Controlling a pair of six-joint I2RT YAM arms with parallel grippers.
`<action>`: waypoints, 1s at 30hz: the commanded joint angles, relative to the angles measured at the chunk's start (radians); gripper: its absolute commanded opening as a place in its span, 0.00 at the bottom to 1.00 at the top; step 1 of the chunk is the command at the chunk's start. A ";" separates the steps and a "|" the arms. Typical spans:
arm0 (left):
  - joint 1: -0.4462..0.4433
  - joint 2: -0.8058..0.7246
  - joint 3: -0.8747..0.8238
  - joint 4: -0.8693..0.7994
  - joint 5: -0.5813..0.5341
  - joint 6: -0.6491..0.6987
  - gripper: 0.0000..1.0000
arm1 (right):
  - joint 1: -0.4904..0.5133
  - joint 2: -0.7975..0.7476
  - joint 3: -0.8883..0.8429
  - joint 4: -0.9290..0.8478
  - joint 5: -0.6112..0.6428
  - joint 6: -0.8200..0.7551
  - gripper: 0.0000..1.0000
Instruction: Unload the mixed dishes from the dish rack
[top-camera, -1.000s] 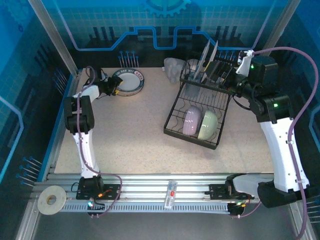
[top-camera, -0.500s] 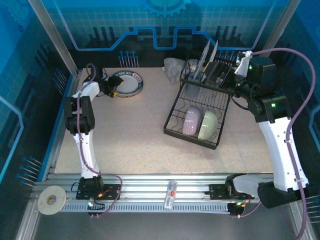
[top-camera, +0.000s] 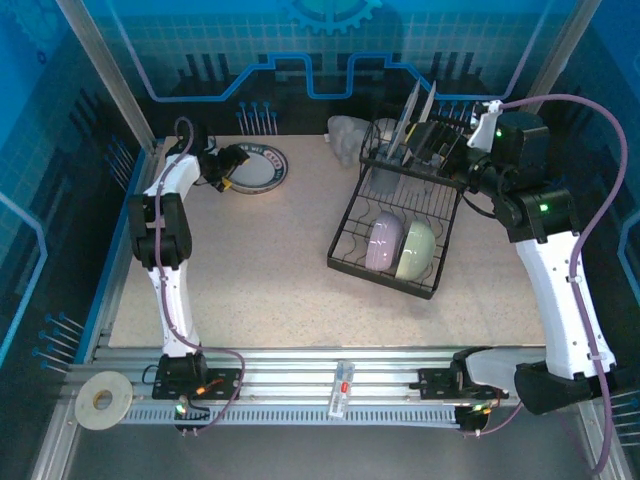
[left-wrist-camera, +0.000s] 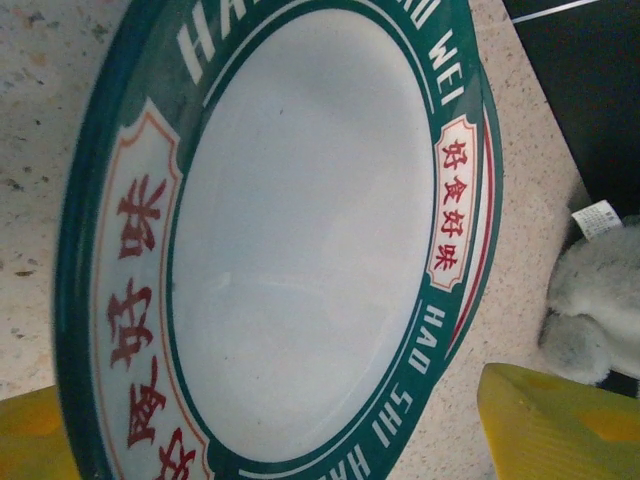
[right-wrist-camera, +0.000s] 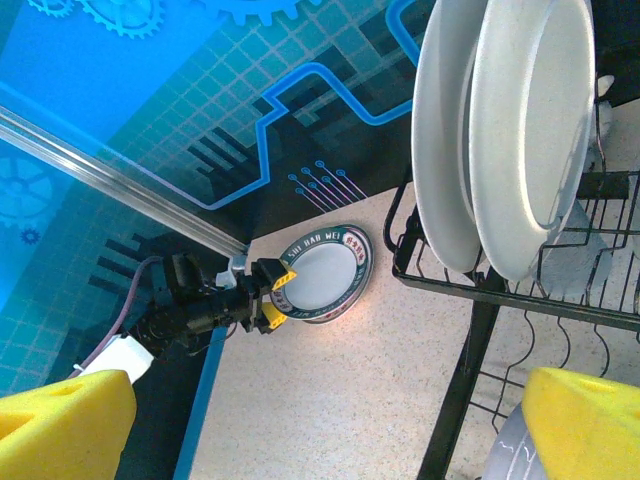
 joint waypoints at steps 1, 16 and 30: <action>-0.016 -0.025 0.042 -0.094 -0.032 0.037 0.81 | 0.015 0.002 -0.010 0.026 -0.015 -0.002 1.00; -0.046 0.024 0.134 -0.241 -0.125 0.072 0.95 | 0.016 0.017 -0.007 0.031 -0.033 0.003 1.00; -0.063 0.043 0.177 -0.262 -0.135 0.069 0.99 | 0.017 0.039 0.015 0.019 -0.030 -0.006 1.00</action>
